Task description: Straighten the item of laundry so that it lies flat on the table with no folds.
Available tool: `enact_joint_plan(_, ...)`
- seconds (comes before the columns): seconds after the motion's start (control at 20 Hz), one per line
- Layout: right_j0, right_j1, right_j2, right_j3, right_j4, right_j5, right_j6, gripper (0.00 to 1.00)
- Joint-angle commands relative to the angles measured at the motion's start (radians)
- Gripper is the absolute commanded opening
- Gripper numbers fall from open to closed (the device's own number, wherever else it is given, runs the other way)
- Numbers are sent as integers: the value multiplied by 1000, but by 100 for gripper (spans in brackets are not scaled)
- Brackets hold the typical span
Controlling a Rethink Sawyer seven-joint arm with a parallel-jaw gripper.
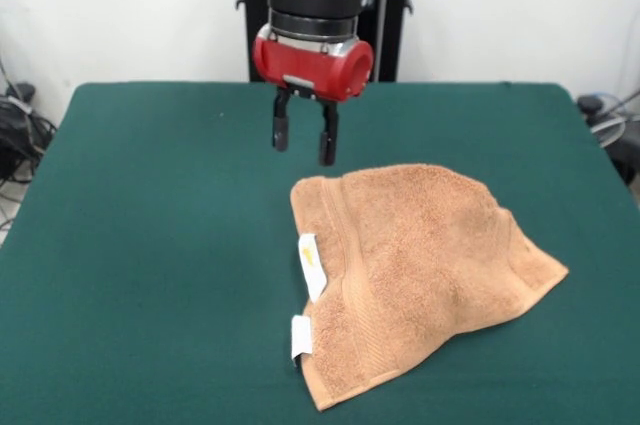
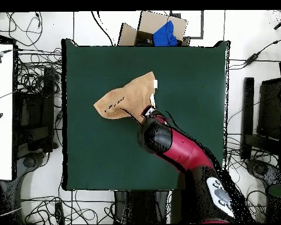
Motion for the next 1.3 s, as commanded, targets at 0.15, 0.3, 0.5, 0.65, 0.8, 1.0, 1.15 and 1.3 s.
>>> enact_joint_plan(0.15,-22,54,106,-34,-50,45,85,100)
enact_joint_plan(0.3,-16,59,99,-40,-51,42,86,100)
enact_joint_plan(0.5,-10,74,90,-56,-56,35,83,100)
enact_joint_plan(0.65,-4,74,83,-57,-60,30,87,100)
enact_joint_plan(0.8,-14,79,96,-62,-61,34,87,100)
enact_joint_plan(1.0,-4,76,90,-61,-56,40,101,100)
enact_joint_plan(1.15,-4,83,94,-65,-58,36,103,100)
enact_joint_plan(1.3,-4,90,96,-68,-61,31,101,100)
